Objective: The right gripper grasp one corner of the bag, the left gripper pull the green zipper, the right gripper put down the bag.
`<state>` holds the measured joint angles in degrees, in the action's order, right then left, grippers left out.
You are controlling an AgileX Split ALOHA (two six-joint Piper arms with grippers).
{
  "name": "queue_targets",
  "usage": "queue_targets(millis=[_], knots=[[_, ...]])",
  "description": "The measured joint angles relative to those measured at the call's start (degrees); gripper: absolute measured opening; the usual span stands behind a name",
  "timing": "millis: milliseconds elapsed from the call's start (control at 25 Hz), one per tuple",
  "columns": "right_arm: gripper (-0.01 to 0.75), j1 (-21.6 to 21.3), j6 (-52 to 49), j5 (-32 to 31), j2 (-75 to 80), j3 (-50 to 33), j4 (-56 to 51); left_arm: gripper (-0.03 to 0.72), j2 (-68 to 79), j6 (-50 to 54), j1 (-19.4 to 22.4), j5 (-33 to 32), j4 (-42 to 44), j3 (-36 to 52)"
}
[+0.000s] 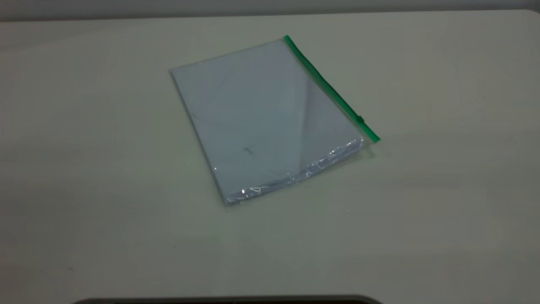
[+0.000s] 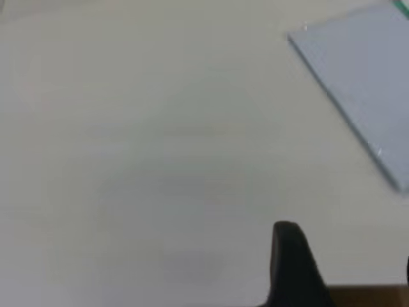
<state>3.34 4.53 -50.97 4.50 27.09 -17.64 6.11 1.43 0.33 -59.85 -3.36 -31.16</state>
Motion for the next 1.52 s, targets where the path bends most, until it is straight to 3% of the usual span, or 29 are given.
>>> queue_targets(millis=[200,360,520,800,880,1000,1160,1520], knots=[[0.417,0.0,6.6,10.3,12.7,-3.0,-1.7,0.480,17.7,-2.8,0.0,6.4,0.0,-4.5],[0.484,0.0,13.8,17.7,25.7,-3.9,-9.5,0.503,30.0,-7.0,0.0,11.5,-1.5,-7.2],[0.531,0.0,26.2,21.1,41.1,-4.0,-26.3,0.555,39.8,-13.2,0.0,17.8,-6.9,-8.7],[0.535,0.0,63.1,26.4,70.2,-3.9,-66.4,0.575,50.4,-28.6,0.0,21.0,-22.1,-12.2],[0.535,0.0,75.1,26.0,78.2,-3.7,-77.9,0.575,51.9,-31.6,0.0,21.3,-25.2,-12.2],[0.535,0.0,83.7,23.2,88.5,-1.5,-83.2,0.575,53.4,-34.6,0.0,21.4,-27.8,-12.2],[0.535,0.0,86.8,21.2,100.5,3.6,-84.2,0.575,55.1,-35.7,0.0,21.6,-28.3,-12.2],[0.535,0.0,88.6,9.8,122.6,18.6,-84.8,0.575,57.4,-35.8,0.0,22.6,-28.3,-12.3]])
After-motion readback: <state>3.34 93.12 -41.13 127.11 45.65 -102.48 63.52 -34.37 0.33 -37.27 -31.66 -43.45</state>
